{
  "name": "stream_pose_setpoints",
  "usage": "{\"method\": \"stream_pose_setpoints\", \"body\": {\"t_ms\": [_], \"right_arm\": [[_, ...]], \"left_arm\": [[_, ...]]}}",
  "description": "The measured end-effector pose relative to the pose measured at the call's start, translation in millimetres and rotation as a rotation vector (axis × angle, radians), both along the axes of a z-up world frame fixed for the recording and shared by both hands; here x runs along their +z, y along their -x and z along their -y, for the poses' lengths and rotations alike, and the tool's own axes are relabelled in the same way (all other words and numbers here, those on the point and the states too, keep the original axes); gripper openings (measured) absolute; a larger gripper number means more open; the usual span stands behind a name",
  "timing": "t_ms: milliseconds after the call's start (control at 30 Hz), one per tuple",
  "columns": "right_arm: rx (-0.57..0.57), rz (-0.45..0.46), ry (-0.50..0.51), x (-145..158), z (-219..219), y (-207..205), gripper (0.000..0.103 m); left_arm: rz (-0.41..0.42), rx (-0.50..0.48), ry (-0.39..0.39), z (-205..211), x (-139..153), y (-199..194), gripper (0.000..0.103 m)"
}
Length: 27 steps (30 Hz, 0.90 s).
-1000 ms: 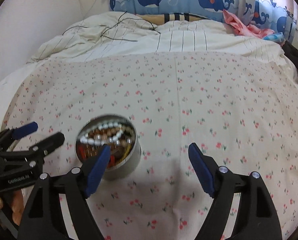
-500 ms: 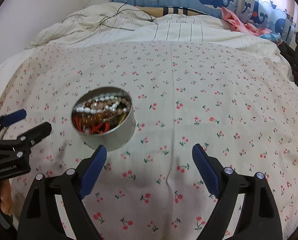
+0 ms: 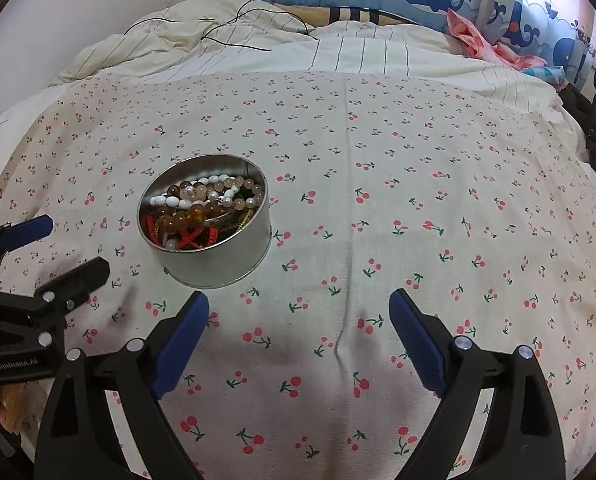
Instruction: Organize jewelry
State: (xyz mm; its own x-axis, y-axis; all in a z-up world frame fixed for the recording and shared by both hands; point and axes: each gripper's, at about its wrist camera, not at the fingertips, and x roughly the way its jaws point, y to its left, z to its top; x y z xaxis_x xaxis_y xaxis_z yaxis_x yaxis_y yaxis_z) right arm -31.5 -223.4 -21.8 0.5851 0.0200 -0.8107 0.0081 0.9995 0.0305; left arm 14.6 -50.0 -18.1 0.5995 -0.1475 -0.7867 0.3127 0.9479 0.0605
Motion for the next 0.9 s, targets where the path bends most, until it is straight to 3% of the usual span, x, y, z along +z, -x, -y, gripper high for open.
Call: {"method": "stream_pose_setpoints", "body": {"t_ms": [900], "right_arm": [[0.005, -0.006, 0.002, -0.1, -1.1, 1.1, 0.092]], "left_arm": [[-0.038, 0.011, 0.009, 1.1, -5.0, -2.9, 0.095]]}}
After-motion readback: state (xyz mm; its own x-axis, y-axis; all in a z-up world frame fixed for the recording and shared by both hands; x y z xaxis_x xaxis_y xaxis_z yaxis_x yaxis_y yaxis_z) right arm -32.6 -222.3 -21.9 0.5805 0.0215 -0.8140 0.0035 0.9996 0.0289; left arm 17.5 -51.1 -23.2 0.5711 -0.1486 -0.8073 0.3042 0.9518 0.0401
